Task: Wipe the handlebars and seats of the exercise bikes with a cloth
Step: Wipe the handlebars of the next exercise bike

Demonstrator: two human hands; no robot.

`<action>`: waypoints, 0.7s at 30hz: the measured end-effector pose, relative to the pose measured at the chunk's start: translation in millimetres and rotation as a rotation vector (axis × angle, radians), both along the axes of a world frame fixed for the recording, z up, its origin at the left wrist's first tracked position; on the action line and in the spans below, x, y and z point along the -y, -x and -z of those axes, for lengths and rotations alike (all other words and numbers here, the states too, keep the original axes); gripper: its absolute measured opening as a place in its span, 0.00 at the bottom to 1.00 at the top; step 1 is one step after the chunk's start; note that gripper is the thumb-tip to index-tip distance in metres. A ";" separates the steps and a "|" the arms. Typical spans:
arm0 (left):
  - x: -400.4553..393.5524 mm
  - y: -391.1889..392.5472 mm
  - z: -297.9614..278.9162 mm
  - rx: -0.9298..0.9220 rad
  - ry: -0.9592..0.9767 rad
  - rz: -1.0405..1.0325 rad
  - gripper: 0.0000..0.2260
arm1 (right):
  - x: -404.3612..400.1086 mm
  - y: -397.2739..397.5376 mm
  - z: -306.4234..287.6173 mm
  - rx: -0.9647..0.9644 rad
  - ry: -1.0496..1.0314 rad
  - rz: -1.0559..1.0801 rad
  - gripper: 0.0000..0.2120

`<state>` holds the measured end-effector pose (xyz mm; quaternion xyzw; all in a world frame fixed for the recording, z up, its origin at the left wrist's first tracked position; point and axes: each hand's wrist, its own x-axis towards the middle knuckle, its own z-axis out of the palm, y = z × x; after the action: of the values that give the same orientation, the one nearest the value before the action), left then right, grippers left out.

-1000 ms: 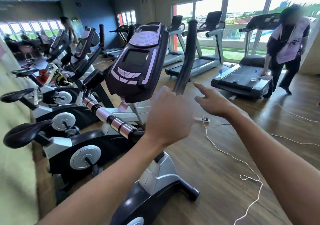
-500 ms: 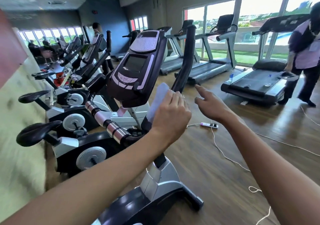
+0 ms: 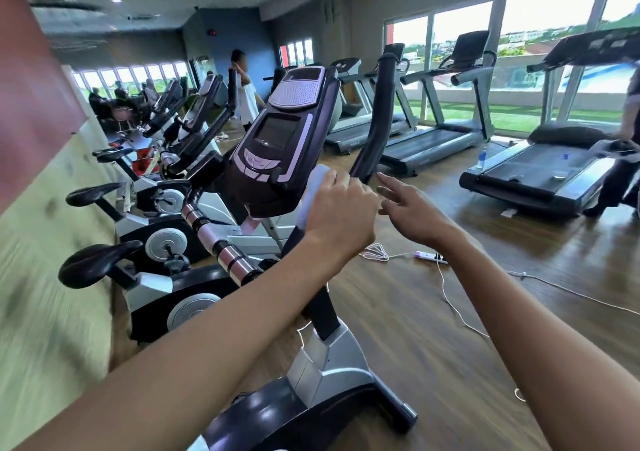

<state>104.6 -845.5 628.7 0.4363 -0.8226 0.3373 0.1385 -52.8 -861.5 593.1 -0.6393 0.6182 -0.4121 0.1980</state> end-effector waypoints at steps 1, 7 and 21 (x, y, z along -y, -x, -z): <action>-1.4 -8.5 7.2 -0.082 0.017 0.033 0.08 | -2.5 1.6 3.5 0.015 -0.002 -0.006 0.29; -13.6 -55.3 49.0 -0.525 0.057 0.247 0.18 | -5.4 14.9 16.8 0.093 -0.004 -0.008 0.24; -17.5 -63.3 47.4 -0.657 -0.086 0.233 0.13 | -26.1 -99.3 -4.7 0.233 0.424 0.128 0.16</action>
<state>167.9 -828.1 581.3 0.4301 -0.7919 0.1259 0.4149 46.6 -835.4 597.7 -0.5745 0.5302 -0.6150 0.1030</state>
